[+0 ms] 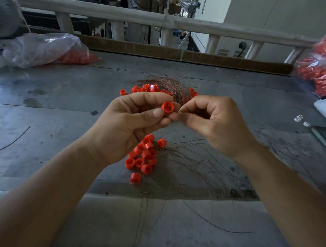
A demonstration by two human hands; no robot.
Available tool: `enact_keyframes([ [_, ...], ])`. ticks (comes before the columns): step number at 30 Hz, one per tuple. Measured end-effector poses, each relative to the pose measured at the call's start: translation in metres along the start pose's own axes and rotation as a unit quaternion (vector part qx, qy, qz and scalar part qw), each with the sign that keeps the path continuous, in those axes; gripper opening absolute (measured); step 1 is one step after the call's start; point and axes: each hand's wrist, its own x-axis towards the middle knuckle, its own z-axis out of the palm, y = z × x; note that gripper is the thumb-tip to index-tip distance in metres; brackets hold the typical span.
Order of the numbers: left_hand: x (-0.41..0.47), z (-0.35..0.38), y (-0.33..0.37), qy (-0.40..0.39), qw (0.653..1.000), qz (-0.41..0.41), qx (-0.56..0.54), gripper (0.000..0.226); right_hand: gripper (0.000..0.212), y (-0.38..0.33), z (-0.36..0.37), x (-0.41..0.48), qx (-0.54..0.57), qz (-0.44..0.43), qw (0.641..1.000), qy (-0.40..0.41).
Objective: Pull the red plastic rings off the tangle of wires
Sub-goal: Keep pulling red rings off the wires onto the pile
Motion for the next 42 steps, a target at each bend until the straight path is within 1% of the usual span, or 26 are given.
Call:
enact_keyframes([
  [4,0.000,0.000,-0.002,-0.017,1.000,-0.010,-0.006,0.022,0.015,0.002,0.005,-0.001,0.019,0.007,0.999,-0.026],
  [9,0.000,0.000,-0.004,-0.005,1.000,-0.013,-0.011,0.021,0.022,0.004,0.008,-0.002,0.027,0.006,0.998,-0.057],
  [11,0.000,0.000,-0.004,0.002,1.000,-0.014,-0.012,0.020,0.013,0.006,0.002,0.001,-0.002,0.011,0.998,-0.055],
  [12,0.000,0.000,-0.004,0.006,1.000,-0.015,-0.011,0.021,0.008,0.009,-0.004,0.003,-0.022,0.027,0.999,-0.041],
  [14,0.000,0.000,-0.004,0.013,1.000,-0.015,-0.010,0.023,0.004,0.020,-0.018,0.008,-0.068,0.075,0.995,0.018],
  [16,-0.001,0.001,-0.004,0.018,1.000,-0.019,-0.010,0.023,0.006,0.036,-0.032,0.013,-0.122,0.118,0.983,0.076],
  [18,-0.001,0.001,-0.004,0.024,0.999,-0.021,-0.010,0.024,0.007,0.051,-0.040,0.015,-0.175,0.156,0.967,0.095],
  [21,-0.001,0.001,-0.002,0.032,0.999,-0.021,-0.008,0.024,0.003,0.064,-0.038,0.014,-0.225,0.188,0.954,0.056],
  [25,-0.002,0.002,0.000,0.036,0.999,-0.019,-0.011,0.024,0.013,0.060,-0.033,0.013,-0.232,0.181,0.956,-0.013],
  [28,-0.002,0.002,-0.001,0.035,0.999,-0.019,-0.008,0.024,0.017,0.058,-0.029,0.013,-0.259,0.187,0.946,-0.061],
  [31,-0.001,0.002,-0.001,0.031,0.999,-0.022,-0.007,0.024,0.018,0.058,-0.025,0.013,-0.288,0.193,0.935,-0.079],
  [33,-0.001,0.002,-0.001,0.031,0.999,-0.024,-0.006,0.025,0.018,0.056,-0.024,0.013,-0.281,0.194,0.937,-0.075],
  [37,0.000,0.002,-0.001,0.032,0.999,-0.026,-0.006,0.024,0.019,0.049,-0.028,0.013,-0.212,0.180,0.960,-0.033],
  [38,0.000,0.002,-0.002,0.033,0.999,-0.027,-0.006,0.024,0.020,0.047,-0.028,0.013,-0.188,0.181,0.965,-0.027],
  [40,-0.001,0.002,-0.003,0.038,0.999,-0.029,-0.004,0.023,0.027,0.043,-0.028,0.013,-0.136,0.178,0.974,-0.018],
  [42,0.000,0.002,-0.004,0.045,0.998,-0.032,0.007,0.023,0.028,0.036,-0.026,0.013,-0.054,0.161,0.986,-0.001],
])
